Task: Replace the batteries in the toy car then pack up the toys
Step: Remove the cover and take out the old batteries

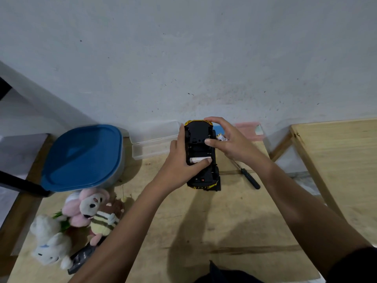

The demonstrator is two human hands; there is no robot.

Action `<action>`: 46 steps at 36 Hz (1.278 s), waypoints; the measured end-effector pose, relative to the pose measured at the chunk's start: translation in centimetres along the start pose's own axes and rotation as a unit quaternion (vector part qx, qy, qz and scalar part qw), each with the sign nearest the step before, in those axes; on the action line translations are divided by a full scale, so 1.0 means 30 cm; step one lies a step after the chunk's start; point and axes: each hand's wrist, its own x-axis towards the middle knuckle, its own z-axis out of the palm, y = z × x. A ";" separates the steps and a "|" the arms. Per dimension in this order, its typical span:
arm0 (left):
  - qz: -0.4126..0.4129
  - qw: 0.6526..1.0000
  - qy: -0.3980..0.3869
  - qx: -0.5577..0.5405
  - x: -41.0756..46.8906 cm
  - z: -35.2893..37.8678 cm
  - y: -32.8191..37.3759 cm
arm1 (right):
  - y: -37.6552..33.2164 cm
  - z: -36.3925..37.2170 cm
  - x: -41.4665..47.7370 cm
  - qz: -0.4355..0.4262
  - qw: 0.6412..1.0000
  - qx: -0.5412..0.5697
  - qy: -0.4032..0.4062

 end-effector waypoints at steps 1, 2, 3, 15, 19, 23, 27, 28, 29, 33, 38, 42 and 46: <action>0.008 1.000 -0.002 -0.015 -0.004 -0.004 0.004 | -0.007 -0.005 -0.002 -0.004 1.000 0.008 -0.002; 0.014 0.999 -0.007 -0.031 -0.005 -0.008 0.005 | -0.013 -0.011 -0.003 -0.006 1.000 0.015 -0.003; 0.018 0.999 -0.016 -0.046 -0.006 -0.014 0.007 | -0.019 -0.017 -0.005 -0.008 1.000 0.018 -0.003; 0.056 0.989 -0.060 -0.126 -0.006 -0.039 0.019 | -0.089 -0.037 0.004 -0.008 0.999 -0.034 0.039; 0.067 0.991 0.008 -0.112 -0.004 -0.037 0.012 | -0.082 -0.019 -0.008 -0.046 0.993 -0.043 0.101; 0.067 0.987 0.068 -0.129 0.015 -0.043 0.007 | -0.047 0.021 -0.032 -0.076 0.988 -0.055 0.125; 0.083 0.983 0.093 -0.133 0.030 -0.051 0.022 | -0.035 0.055 -0.032 -0.076 0.989 -0.064 0.106; 0.087 0.982 0.097 -0.133 0.032 -0.054 0.025 | -0.037 0.058 -0.030 -0.078 0.989 -0.068 0.107; 0.089 0.982 0.101 -0.134 0.034 -0.056 0.024 | -0.039 0.058 -0.027 -0.082 0.988 -0.071 0.109; 0.090 0.980 0.113 -0.137 0.035 -0.061 0.021 | -0.051 0.055 -0.020 -0.107 0.985 -0.088 0.105; 0.093 0.979 0.116 -0.142 0.034 -0.059 0.027 | -0.053 0.058 -0.015 -0.121 0.984 -0.085 0.095; 0.095 0.978 0.109 -0.152 0.034 -0.049 0.025 | -0.048 0.055 -0.013 -0.122 0.989 -0.038 0.076; 0.097 0.979 0.103 -0.146 0.040 -0.048 0.018 | -0.043 0.045 -0.016 -0.142 0.987 -0.017 0.071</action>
